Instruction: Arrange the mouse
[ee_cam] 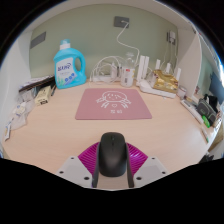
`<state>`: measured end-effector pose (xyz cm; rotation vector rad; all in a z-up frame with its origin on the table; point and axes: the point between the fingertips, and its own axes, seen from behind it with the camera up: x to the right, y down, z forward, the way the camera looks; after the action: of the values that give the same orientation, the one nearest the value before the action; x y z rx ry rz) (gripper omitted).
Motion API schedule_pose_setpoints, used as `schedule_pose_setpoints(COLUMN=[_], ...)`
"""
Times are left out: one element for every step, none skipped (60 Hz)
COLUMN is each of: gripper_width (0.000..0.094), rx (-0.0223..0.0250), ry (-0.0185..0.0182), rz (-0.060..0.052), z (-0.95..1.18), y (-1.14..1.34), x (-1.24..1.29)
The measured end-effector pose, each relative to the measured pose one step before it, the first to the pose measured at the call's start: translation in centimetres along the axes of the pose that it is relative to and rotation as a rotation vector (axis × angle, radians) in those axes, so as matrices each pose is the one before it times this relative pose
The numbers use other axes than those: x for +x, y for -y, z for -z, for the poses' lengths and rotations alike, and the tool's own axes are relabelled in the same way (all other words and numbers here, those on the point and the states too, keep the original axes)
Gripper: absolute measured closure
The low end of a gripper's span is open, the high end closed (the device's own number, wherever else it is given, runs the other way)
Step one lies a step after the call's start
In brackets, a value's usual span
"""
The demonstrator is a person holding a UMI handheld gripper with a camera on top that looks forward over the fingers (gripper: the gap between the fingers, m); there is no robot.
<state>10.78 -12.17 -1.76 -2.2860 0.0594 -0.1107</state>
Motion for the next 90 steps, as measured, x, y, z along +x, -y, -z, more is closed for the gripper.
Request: schedule_pose_setpoints(gripper_width=[0.0543, 0.0551, 0.0566, 0.0569, 0.0572, 0.0572, 0.0586, 0.0587, 0.0587, 0.0587, 0.0588, 0.0589, 0.0587, 0.0588, 0.0588, 0.0587, 0.0587, 0.0587, 0.0587, 0.0587, 0.0588, 0.0588, 0.0588, 0.0589, 0.0588, 0.0588, 0.0587, 0.0587, 0.0588, 0.0588, 0.0589, 0.0589, 0.059, 0.0591, 0.059, 0.059, 0.059, 0.0591, 0.0591, 0.059, 0.0589, 0.0591, 0.0592, 0.0591, 0.0592, 0.0592, 0.0589, 0.0585, 0.0585, 0.0569, 0.056, 0.0546, 0.0536, 0.0524, 0.051, 0.0499, 0.0485, 0.048, 0.0473, 0.0466, 0.0459, 0.0446, 0.0414, 0.0363, 0.0304, 0.0236, 0.017, 0.0095, 0.0069, 0.0104, 0.0116, 0.0111, 0.0096, 0.0081, 0.0076, 0.008, 0.0085, 0.009, 0.009, 0.0092, 0.0089, 0.0087, 0.0083, 0.0084, 0.0086, 0.0084, 0.0085, 0.0086, 0.0084, 0.0084], rx=[-0.00484, -0.00632, -0.00771, -0.00831, -0.0074, -0.00493, -0.00035, 0.0027, 0.00383, 0.00294, 0.00702, 0.01355, 0.01578, 0.01377, 0.01286, 0.01619, 0.02012, 0.01994, 0.0165, 0.02013, 0.01431, 0.02547, 0.01809, 0.0099, 0.01153, 0.01172, 0.01353, 0.01196, 0.0085, 0.00471, 0.00269, 0.00096, -0.00322, -0.00754, -0.00471, -0.01436, -0.01317, -0.01474, -0.01671, -0.01933, -0.02004, -0.01701, -0.01602, -0.01042, -0.01616, -0.01881, -0.01871, -0.01416, -0.01263, -0.0103, -0.00714, -0.00555, -0.00377, -0.00462, -0.00576, -0.00455, -0.00542, -0.00653, -0.0063, -0.00585, -0.00354, -0.00066, 0.00021, -0.00126, -0.00098, 0.00162, 0.00335, 0.00368, 0.00465, 0.00344, 0.00402, 0.00613, 0.00627, 0.00598, 0.00697, 0.00847, 0.00829, 0.00706, 0.0066, 0.00738, 0.00685, 0.0084, 0.00933, 0.00858, 0.00918, 0.00692, 0.00688, 0.00836, 0.00635, 0.00586], ry=[-0.0006, 0.00118, 0.00114, 0.00177, 0.00358, 0.00451, 0.00331, 0.00217, 0.00361, 0.00599, 0.00555, 0.00555, 0.00896, 0.01133, 0.01005, 0.00545, 0.00248, 0.00373, 0.00593, 0.009, 0.0034, 0.00377, 0.00355, 0.00499, 0.00379, 0.00114, -0.00052, -0.00028, 0.00026, -0.00037, -0.00245, -0.00355, -0.003, -0.00078, 0.00098, -0.00298, -0.0028, -0.00325, -0.0019, -0.00122, -0.00042, -0.00041, 0.00005, 0.00282, 0.00227, -0.0007, -0.00537, -0.00412, -0.0038, -0.00176, -0.00067, 0.00005, 0.00138, -0.00178, -0.0013, -0.00172, 0.00074, 0.00169, 0.00176, 0.00119, -0.00122, -0.00305, -0.00252, -0.00554, -0.00633, -0.00445, -0.00087, -0.00055, -0.00011, -0.00106, -0.00384, -0.00419, -0.004, -0.00289, -0.00375, -0.00423, -0.00233, -0.00388, -0.00494, -0.00476, -0.004, -0.00463, -0.0044, -0.00363, -0.00372, -0.00289, -0.00255, -0.00352, -0.00459, -0.00438], rz=[0.0, 0.0001, -0.0023, -0.0024, -0.0013, -0.0014, -0.0009, 0.002, 0.0062, 0.0083, 0.0072, 0.0035, 0.004, 0.0055, 0.0046, 0.0007, -0.002, -0.0018, 0.0008, 0.0013, -0.0025, -0.0025, -0.0022, -0.0005, 0.0003, -0.0022, -0.005, -0.004, -0.0021, -0.0013, -0.0031, -0.0049, -0.0044, -0.0048, -0.0049, -0.0067, -0.003, -0.0005, 0.002, 0.0027, 0.0008, -0.0034, -0.0044, -0.0018, -0.0014, -0.0018, -0.0018, 0.0007, 0.002, 0.0026, 0.0011, 0.0013, 0.0012, 0.0013, 0.0018, 0.0005, 0.0017, 0.0024, 0.0021, 0.0005, -0.0009, 0.0, 0.0009, 0.0009, 0.0004, -0.0003, 0.0002, -0.0004, -0.0004, -0.0002, -0.0002, 0.0013, 0.0012, 0.0024, 0.0031, 0.0041, 0.0039, 0.0032, 0.0033, 0.0027, 0.0023, 0.0012, 0.001, 0.0014, 0.0027, 0.0027, 0.0027, 0.0016, 0.0011, 0.0017], z=[0.018, 0.008, 0.006, 0.077, 0.092, 0.16, 0.223, 0.306, 0.335, 0.413, 0.562, 0.496, 0.485, 0.492, 0.48, 0.434, 0.376, 0.257, 0.166, -0.041, 0.103, -0.305, -0.242, -0.362, -0.442, -0.523, -0.599, -0.685, -0.782, -0.853, -0.928, -1.01, -1.051, -1.066, -1.027, -1.058, -1.076, -1.055, -1.015, -0.964, -0.91, -0.848, -0.793, -0.801, -0.75, -0.555, -0.485, -0.479, -0.409, -0.35, -0.306, -0.28, -0.302, -0.214, -0.176, -0.161, -0.117, -0.085, -0.026, -0.002, 0.112, 0.087, 0.121, 0.165, 0.241, 0.302, 0.342, 0.362, 0.392, 0.451, 0.466, 0.533, 0.571, 0.631, 0.668, 0.694, 0.745, 0.782, 0.823, 0.869, 0.921, 0.938, 0.924, 0.956, 0.946, 0.957, 0.954, 0.998, 0.942, 0.938], y=[-0.011, -0.009, -0.017, 0.003, 0.011, 0.099, 0.234, 0.33, 0.369, 0.42, 0.562, 0.793, 0.863, 0.901, 1.002, 1.154, 1.28, 1.283, 1.24, 1.181, 1.442, 1.288, 1.312, 1.262, 1.13, 1.082, 1.069, 0.949, 0.754, 0.59, 0.449, 0.299, 0.101, -0.085, -0.217, -0.246, -0.421, -0.53, -0.62, -0.731, -0.761, -0.727, -0.716, -0.847, -0.864, -0.702, -0.658, -0.613, -0.543, -0.477, -0.401, -0.35, -0.351, -0.344, -0.31, -0.252, -0.256, -0.271, -0.246, -0.211, -0.141, -0.07, -0.038, -0.052, 0.002, 0.081, 0.114, 0.122, 0.113, 0.096, 0.137, 0.156, 0.175, 0.18, 0.182, 0.2, 0.186, 0.141, 0.104, 0.108, 0.119, 0.141, 0.153, 0.108, 0.085, 0.055, 0.049, 0.051, 0.028, -0.022], x=[0.026, -0.012, -0.009, -0.033, -0.052, -0.076, -0.047, 0.0, -0.077, -0.144, -0.111, -0.117, -0.213, -0.24, -0.143, -0.02, 0.049, -0.022, -0.052, 0.046, -0.044, 0.091, 0.11, 0.139, 0.191, 0.272, 0.315, 0.302, 0.28, 0.301, 0.326, 0.351, 0.295, 0.231, 0.212, 0.231, 0.239, 0.21, 0.161, 0.107, 0.077, 0.062, 0.017, 0.024, 0.061, -0.021, 0.023, 0.074, 0.05, -0.011, -0.018, -0.022, -0.008, -0.012, 0.008, 0.024, -0.049, -0.048, -0.053, -0.038, 0.029, 0.048, 0.049, 0.075, 0.131, 0.022, -0.071, -0.068, -0.09, -0.051, -0.01, 0.01, -0.004, -0.038, -0.018, -0.044, -0.09, -0.072, -0.045, -0.092, -0.077, -0.073, -0.051, -0.091, -0.09, -0.089, -0.077, -0.079, -0.069, -0.067])
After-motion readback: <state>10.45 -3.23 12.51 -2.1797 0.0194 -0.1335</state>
